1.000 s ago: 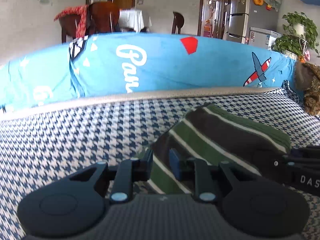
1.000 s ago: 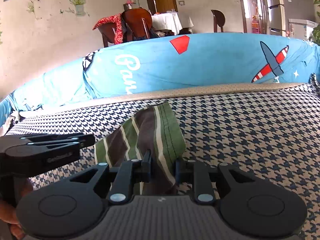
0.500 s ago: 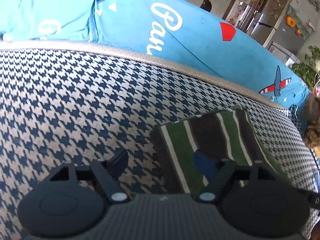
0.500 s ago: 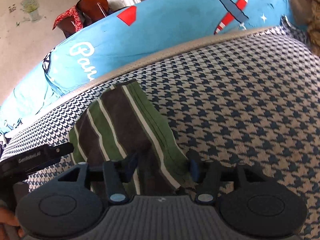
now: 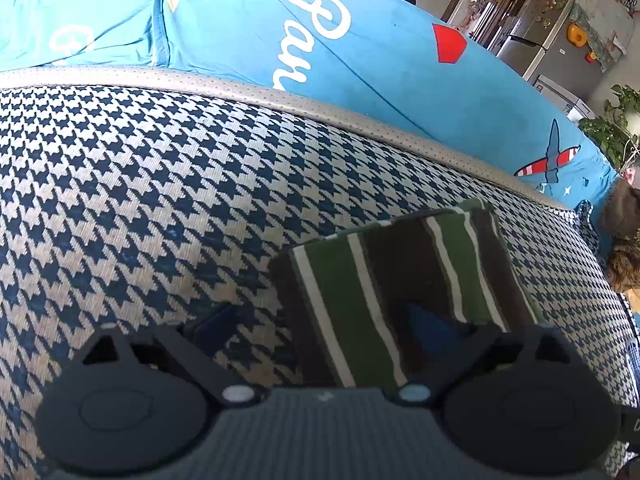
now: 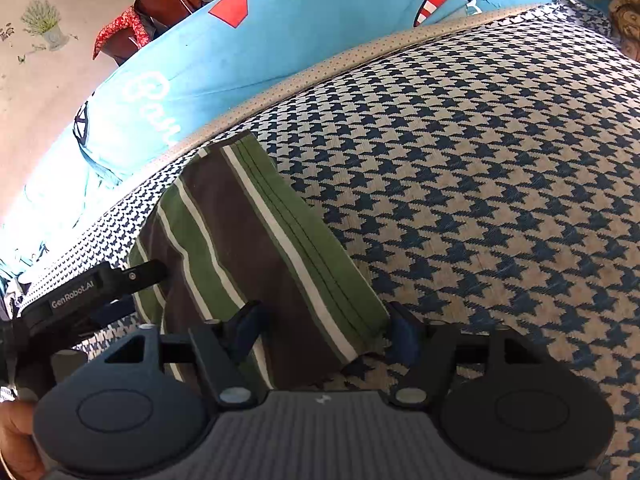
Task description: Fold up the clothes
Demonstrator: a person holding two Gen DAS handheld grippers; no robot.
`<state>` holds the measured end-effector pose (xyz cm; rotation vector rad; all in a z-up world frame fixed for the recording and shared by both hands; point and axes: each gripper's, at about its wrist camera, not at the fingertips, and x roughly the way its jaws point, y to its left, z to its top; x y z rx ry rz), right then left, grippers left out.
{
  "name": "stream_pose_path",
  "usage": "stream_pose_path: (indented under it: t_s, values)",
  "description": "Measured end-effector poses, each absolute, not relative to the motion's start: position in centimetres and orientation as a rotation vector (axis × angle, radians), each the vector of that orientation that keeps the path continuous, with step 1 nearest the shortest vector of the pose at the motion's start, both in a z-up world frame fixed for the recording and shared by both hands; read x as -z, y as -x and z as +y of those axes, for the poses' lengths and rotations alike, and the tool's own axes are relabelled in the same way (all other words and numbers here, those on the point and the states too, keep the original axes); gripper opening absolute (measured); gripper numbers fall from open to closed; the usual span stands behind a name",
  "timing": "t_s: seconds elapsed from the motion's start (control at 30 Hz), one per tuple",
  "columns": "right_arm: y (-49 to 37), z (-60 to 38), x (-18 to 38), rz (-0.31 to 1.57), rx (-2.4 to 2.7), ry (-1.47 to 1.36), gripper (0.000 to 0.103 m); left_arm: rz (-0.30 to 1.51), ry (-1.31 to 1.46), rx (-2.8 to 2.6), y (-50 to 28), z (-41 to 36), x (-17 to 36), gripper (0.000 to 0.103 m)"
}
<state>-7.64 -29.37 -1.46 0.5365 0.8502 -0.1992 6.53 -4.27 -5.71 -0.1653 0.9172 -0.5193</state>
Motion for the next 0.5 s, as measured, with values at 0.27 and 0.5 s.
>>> stream_pose_path:
  t_s: [0.27, 0.5]
  values:
    - [6.7, -28.2, 1.7, 0.834, 0.2, -0.482, 0.074, 0.901, 0.129, 0.513, -6.7, -5.3, 5.9, 0.103]
    - [5.8, -27.4, 1.8, 0.818, 0.205, -0.456, 0.062, 0.89, 0.1, 0.543, -6.5, -6.3, 5.7, 0.097]
